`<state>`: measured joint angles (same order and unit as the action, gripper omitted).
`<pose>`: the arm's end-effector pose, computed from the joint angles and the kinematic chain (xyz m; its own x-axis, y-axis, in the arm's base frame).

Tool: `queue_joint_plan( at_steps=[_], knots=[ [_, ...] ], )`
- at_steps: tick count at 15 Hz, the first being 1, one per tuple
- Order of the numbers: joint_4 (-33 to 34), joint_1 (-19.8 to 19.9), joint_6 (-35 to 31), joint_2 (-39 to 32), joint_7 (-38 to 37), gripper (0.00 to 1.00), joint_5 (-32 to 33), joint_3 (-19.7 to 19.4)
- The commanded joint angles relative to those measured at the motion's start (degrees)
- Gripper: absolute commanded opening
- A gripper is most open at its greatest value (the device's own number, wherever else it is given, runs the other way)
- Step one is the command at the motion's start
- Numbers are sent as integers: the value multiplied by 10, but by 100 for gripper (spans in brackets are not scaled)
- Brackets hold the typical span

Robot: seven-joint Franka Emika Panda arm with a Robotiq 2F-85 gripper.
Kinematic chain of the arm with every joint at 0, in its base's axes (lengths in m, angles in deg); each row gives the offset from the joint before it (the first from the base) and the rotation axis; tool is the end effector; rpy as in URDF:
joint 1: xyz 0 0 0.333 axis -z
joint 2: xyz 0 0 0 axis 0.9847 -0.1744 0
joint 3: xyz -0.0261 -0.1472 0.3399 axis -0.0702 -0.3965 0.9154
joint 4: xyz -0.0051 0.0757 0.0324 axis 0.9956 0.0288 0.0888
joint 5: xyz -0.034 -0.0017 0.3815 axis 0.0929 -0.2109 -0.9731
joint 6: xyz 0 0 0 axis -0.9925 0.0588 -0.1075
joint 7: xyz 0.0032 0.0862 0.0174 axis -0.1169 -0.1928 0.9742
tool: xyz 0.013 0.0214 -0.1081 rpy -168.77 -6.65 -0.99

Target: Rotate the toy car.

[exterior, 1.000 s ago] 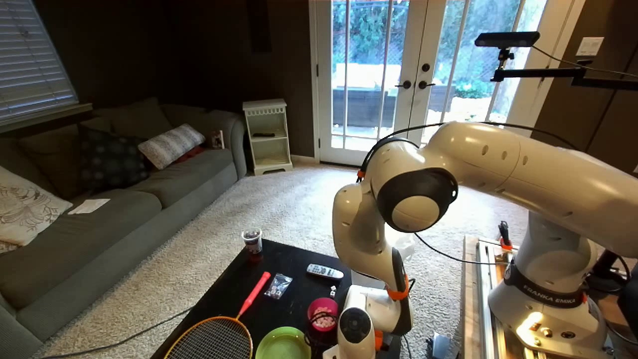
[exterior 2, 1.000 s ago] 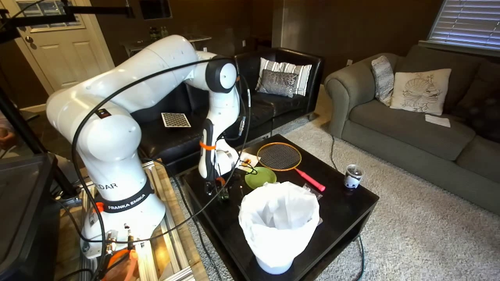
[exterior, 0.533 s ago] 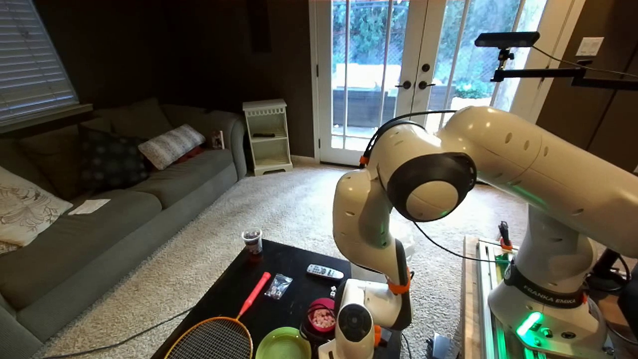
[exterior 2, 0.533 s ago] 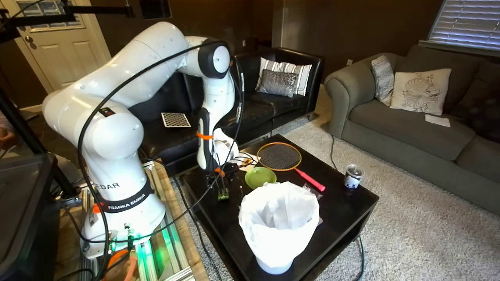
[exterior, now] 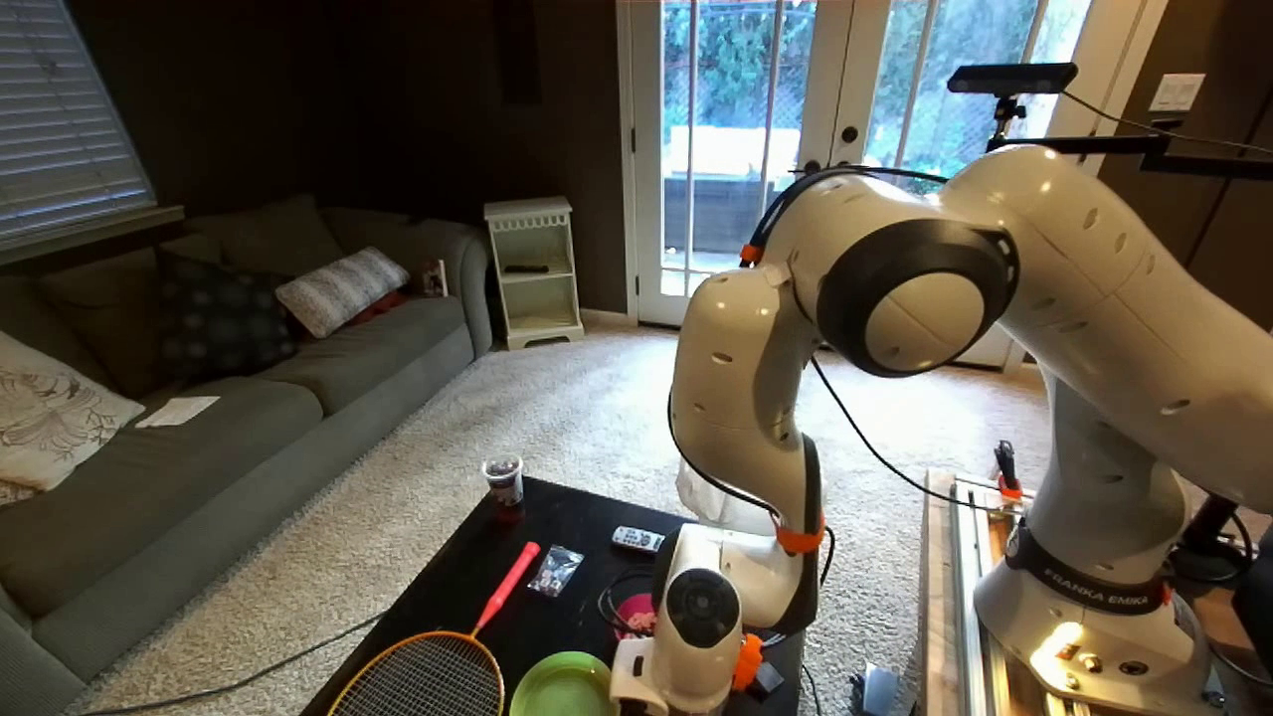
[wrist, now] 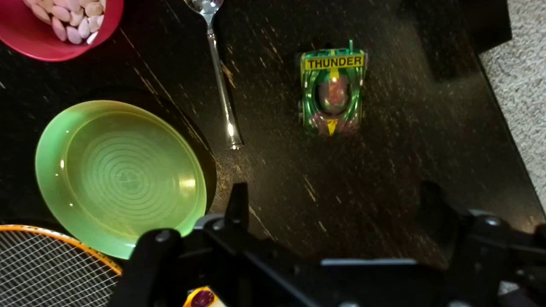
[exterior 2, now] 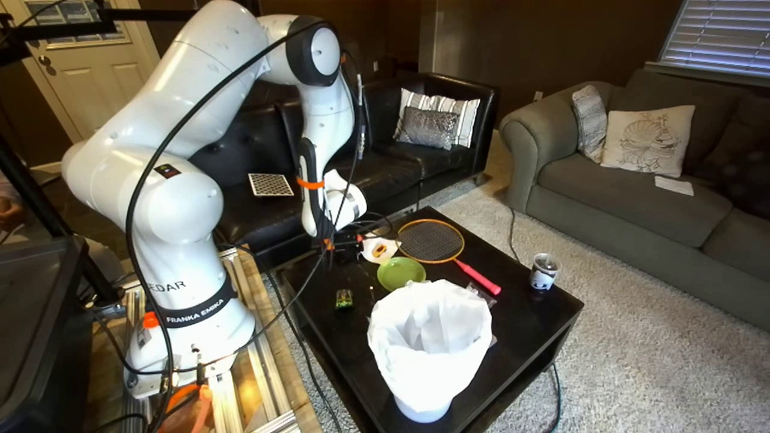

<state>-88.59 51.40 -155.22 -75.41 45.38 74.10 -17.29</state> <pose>0.4015 0.2648 0.0160 0.4561 0.8899 0.0035 0.8842 -0.4536 0.1114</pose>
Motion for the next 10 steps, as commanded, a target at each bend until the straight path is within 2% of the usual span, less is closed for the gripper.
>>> queue_joint_plan(
  at_steps=[1,3,5,10],
  knots=[
    [-61,-19,13,65,-79,100,-18,1],
    [-82,-18,17,84,-103,100,-30,13],
    [-118,13,21,92,-67,100,-68,57],
    [-159,26,37,121,-63,100,-102,114]
  ],
)
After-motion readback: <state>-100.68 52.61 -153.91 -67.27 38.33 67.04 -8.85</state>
